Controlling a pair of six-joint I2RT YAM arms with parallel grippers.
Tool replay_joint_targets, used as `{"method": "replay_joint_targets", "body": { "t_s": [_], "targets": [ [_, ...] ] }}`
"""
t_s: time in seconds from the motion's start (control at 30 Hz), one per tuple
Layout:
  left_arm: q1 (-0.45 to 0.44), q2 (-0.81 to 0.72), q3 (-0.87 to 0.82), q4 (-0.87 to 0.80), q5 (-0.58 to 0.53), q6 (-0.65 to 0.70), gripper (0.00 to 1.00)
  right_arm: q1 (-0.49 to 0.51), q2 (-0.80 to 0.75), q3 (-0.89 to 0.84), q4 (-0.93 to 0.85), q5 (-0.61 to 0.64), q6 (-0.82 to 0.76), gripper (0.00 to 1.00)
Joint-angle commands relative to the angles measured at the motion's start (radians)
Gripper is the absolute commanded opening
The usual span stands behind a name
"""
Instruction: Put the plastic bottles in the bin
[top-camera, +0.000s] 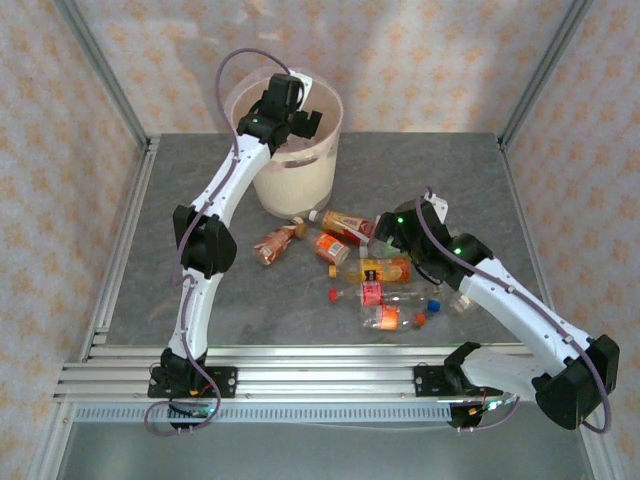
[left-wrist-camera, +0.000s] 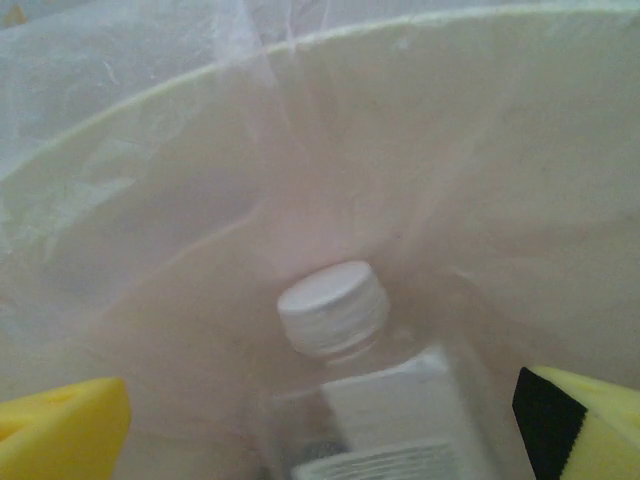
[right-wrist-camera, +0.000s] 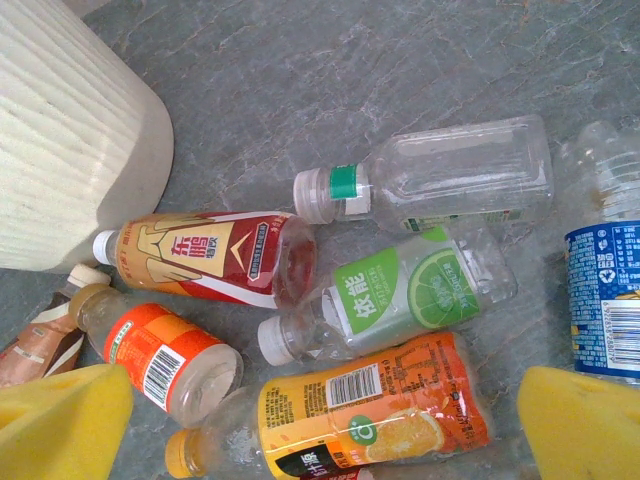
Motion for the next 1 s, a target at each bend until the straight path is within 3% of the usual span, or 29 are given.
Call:
{"method": "replay_joint_targets", "body": {
  "t_s": [0.0, 0.23, 0.77, 0.97],
  "targets": [
    [0.001, -0.004, 0.058, -0.028, 0.002, 0.002, 1.0, 0.002, 0.005, 0.019, -0.029, 0.038, 0.009, 0.99],
    [-0.002, -0.04, 0.125, -0.05, 0.007, -0.047, 1.0, 0.002, 0.005, 0.022, -0.028, 0.035, 0.008, 0.99],
    [-0.005, -0.295, 0.127, -0.105, -0.04, -0.194, 1.0, 0.002, -0.03, 0.012, -0.033, 0.042, 0.014, 0.99],
    [-0.004, -0.51, -0.104, -0.065, -0.034, -0.238, 1.0, 0.003, -0.057, -0.001, -0.038, 0.057, 0.019, 0.99]
  ]
}}
